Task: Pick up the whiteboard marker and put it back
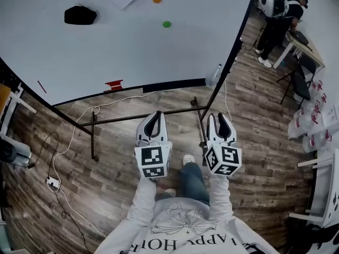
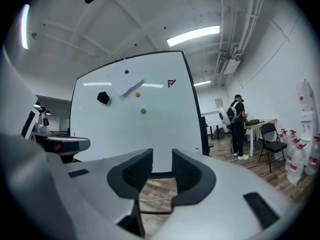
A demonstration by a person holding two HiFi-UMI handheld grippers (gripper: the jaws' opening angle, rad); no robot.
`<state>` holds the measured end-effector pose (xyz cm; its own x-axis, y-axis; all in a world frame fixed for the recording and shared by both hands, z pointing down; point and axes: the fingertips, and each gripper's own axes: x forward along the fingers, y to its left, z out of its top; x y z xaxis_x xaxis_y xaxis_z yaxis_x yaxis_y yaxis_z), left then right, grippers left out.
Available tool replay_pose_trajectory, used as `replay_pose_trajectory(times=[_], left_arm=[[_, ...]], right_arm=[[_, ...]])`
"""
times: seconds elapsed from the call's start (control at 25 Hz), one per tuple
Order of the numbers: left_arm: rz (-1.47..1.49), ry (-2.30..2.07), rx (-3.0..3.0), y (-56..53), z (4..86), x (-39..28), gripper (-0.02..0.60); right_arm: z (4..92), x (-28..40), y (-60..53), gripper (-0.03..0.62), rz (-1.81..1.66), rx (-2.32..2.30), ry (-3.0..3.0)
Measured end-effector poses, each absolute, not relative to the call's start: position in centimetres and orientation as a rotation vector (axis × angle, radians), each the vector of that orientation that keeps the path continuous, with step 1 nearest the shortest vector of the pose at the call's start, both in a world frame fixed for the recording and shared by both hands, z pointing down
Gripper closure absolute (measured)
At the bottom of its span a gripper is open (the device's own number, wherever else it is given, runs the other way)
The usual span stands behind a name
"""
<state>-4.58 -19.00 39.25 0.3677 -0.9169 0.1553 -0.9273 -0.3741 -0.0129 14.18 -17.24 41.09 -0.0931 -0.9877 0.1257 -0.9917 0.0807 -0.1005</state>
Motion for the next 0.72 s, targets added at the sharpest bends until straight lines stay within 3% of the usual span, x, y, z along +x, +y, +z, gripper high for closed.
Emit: replay_pose_trajectory(times=[0.72], left_arm=[[0.232,-1.842,2.396,-37.7,40.9,6.2,0.571]], right_arm=[[42.9,26.2,-39.2,0.490,0.300,1.985,-2.356]])
